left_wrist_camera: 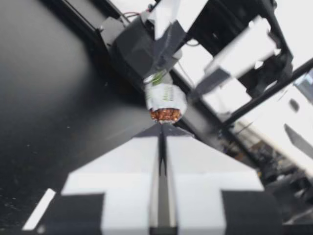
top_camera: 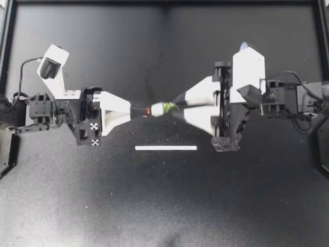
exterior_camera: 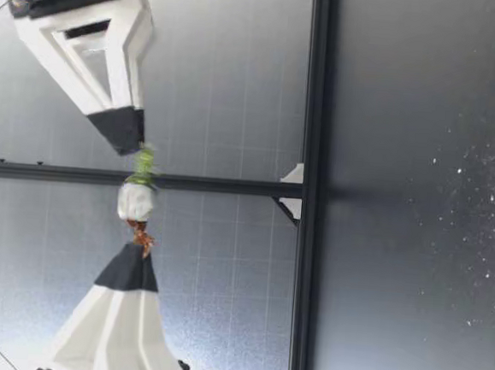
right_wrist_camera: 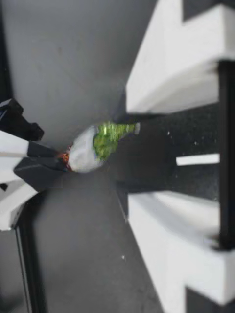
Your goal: Pick up the candy and unwrap it.
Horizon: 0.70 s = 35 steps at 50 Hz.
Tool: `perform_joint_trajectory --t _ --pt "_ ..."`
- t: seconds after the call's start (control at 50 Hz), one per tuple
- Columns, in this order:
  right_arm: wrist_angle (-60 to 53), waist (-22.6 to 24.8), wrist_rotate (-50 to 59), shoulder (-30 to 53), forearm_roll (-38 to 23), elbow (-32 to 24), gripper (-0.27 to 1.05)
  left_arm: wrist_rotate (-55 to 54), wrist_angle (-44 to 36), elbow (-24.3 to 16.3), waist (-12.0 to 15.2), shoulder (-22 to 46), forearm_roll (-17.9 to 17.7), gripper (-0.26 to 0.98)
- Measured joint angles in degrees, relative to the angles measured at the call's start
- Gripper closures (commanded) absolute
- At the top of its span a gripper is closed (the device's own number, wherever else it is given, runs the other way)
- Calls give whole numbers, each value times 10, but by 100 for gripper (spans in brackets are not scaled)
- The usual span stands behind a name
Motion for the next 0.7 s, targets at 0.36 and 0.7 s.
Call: perform_joint_trajectory --t 0.36,0.7 --pt "-56 0 -247 -29 -57 32 22 -156 -5 -4 0 0 -25 88" --pt "-167 0 -512 11 51 14 22 -307 -8 -30 0 10 -64 88"
